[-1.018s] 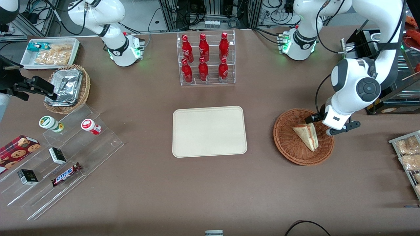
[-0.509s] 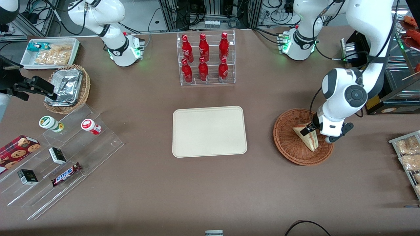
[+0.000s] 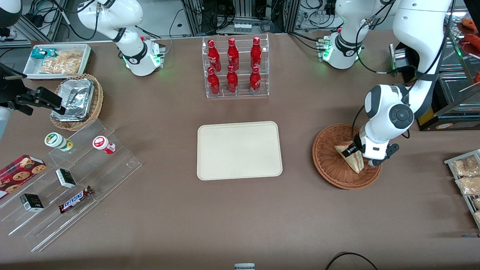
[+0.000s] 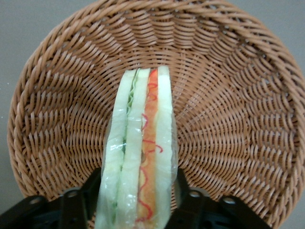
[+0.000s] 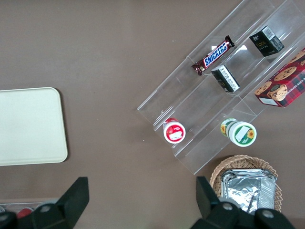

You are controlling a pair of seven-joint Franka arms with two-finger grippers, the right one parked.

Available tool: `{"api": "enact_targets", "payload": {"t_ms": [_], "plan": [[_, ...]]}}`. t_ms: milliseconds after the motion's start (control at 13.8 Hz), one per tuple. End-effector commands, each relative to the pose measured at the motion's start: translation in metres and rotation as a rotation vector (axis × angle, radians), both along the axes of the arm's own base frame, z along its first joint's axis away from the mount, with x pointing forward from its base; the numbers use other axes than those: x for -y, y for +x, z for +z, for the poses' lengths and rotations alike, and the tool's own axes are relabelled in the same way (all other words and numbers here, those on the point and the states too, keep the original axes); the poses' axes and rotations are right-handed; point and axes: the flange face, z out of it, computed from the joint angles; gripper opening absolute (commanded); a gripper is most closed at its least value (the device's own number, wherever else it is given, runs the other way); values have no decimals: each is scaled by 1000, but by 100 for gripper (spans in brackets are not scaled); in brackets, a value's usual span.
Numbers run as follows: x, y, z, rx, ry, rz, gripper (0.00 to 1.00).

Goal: Place sandwich from basket to tray
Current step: 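Close the left gripper on the sandwich and lift it, then carry the held sandwich over to the cream tray and lower it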

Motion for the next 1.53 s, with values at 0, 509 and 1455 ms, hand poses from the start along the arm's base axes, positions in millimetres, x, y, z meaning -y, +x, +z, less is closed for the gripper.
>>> {"api": "enact_targets", "payload": {"t_ms": [0, 509, 1455], "plan": [[-1, 12, 27, -35, 17, 5, 5], [48, 8, 69, -226, -8, -494, 6], [361, -14, 37, -159, -3, -573, 7]]}}
